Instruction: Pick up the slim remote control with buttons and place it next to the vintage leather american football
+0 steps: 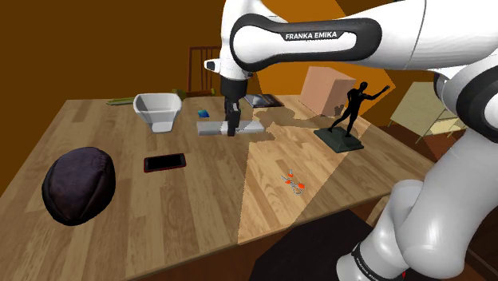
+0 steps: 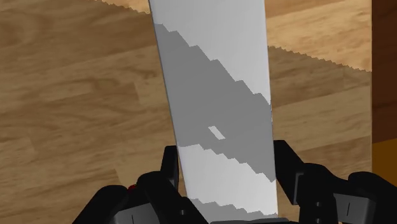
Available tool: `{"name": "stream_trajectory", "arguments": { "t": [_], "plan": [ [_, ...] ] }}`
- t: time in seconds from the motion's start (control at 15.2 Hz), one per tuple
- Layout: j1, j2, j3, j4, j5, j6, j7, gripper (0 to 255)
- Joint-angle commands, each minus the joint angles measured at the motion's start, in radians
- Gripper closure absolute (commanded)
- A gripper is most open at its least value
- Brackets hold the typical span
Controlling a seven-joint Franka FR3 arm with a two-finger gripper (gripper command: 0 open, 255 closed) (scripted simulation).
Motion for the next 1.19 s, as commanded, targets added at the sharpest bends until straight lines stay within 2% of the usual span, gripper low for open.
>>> {"name": "stream_trajectory", "arguments": {
  "t": [0.0,0.59,1.12],
  "plan": [
    [0.023,0.014,0.024,0.012,0.001,0.002,0.048,255],
    [0.128,0.156,0.115,0.192,-0.011,-0.033,0.247,255],
    [0.238,0.355,0.173,0.467,-0.049,-0.109,0.41,255]
  ]
}}
